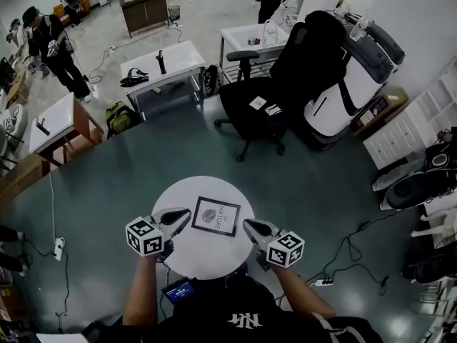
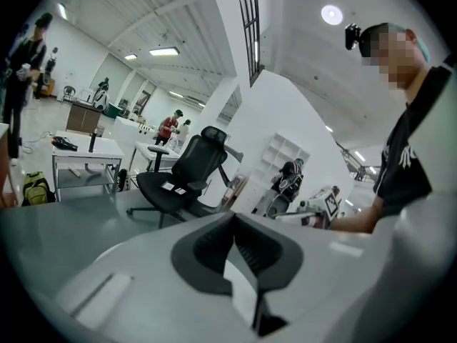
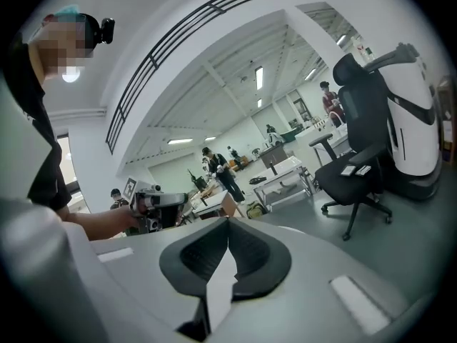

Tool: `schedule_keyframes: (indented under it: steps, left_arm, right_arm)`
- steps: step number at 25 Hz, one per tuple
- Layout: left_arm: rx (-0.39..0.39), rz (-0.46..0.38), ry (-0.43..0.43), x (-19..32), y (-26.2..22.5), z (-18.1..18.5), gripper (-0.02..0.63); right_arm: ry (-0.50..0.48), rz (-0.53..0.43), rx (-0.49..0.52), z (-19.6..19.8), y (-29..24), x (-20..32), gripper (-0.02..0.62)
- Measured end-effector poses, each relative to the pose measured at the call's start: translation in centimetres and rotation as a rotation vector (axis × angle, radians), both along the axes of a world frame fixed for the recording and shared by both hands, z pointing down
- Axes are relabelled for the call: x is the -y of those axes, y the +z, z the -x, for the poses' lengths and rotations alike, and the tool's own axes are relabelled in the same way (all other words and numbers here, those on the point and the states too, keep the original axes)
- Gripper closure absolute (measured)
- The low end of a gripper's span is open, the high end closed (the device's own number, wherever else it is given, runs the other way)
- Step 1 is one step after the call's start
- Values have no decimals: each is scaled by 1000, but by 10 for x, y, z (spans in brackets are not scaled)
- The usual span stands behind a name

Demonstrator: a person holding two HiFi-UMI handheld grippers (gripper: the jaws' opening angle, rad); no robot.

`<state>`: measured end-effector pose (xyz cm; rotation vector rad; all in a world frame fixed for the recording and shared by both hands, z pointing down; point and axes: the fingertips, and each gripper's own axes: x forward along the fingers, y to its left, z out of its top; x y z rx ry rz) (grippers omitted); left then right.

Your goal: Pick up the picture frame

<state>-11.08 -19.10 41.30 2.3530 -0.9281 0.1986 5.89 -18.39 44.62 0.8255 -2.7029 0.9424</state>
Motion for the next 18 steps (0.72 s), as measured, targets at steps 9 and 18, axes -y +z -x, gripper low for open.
schedule_keyframes:
  steps: [9, 18]
  left_arm:
    - [-17, 45, 77, 38, 59, 33, 594]
    - [6, 175, 80, 66, 131, 38, 560]
  right_arm:
    - [99, 42, -91, 24, 44, 21, 549]
    - [121, 125, -107, 20, 104, 42, 504]
